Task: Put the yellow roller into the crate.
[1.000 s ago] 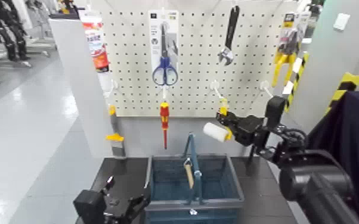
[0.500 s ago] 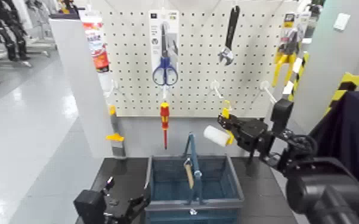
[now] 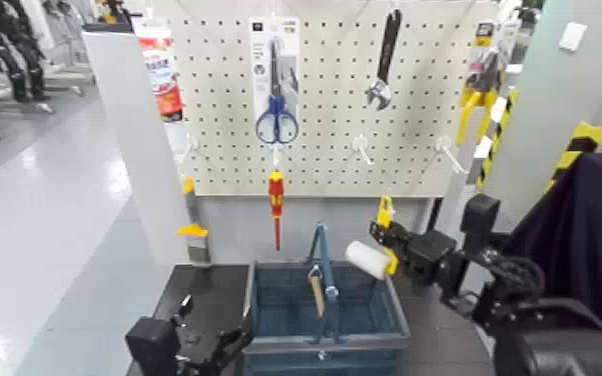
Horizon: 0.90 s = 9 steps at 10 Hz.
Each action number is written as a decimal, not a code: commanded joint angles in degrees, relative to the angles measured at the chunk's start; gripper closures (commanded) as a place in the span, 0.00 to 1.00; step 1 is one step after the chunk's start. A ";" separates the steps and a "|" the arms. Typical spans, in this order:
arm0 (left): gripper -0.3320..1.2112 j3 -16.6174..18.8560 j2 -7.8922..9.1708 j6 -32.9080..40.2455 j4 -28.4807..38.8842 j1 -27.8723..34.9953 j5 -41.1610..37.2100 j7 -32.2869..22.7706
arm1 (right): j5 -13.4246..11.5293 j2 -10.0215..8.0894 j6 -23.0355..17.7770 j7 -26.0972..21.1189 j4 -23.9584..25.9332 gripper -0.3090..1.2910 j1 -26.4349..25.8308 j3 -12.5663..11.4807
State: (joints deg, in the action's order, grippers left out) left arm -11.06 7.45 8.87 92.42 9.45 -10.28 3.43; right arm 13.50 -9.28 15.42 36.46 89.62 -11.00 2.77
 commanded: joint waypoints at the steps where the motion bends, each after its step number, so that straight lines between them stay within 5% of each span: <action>1: 0.29 -0.10 0.02 0.00 -0.05 -0.14 -0.09 0.09 | 3.99 0.67 -0.22 -0.16 -4.37 0.96 1.24 0.57; 3: 0.29 -0.10 0.02 0.00 -0.05 -0.14 -0.09 0.09 | 7.15 1.20 -1.45 -1.04 -8.59 0.96 1.15 1.36; 6: 0.29 -0.10 -0.06 0.00 -0.13 -0.14 -0.09 0.09 | 8.47 1.73 -1.62 -2.54 -13.16 0.96 0.19 2.94; 9: 0.29 -0.10 -0.15 0.00 -0.13 -0.05 -0.09 0.09 | 5.66 1.73 -0.57 -4.29 -13.60 0.95 -0.43 4.70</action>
State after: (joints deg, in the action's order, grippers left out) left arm -11.16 7.29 8.88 92.28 9.40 -10.37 3.51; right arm 19.82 -7.56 14.60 32.31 76.05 -11.32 7.12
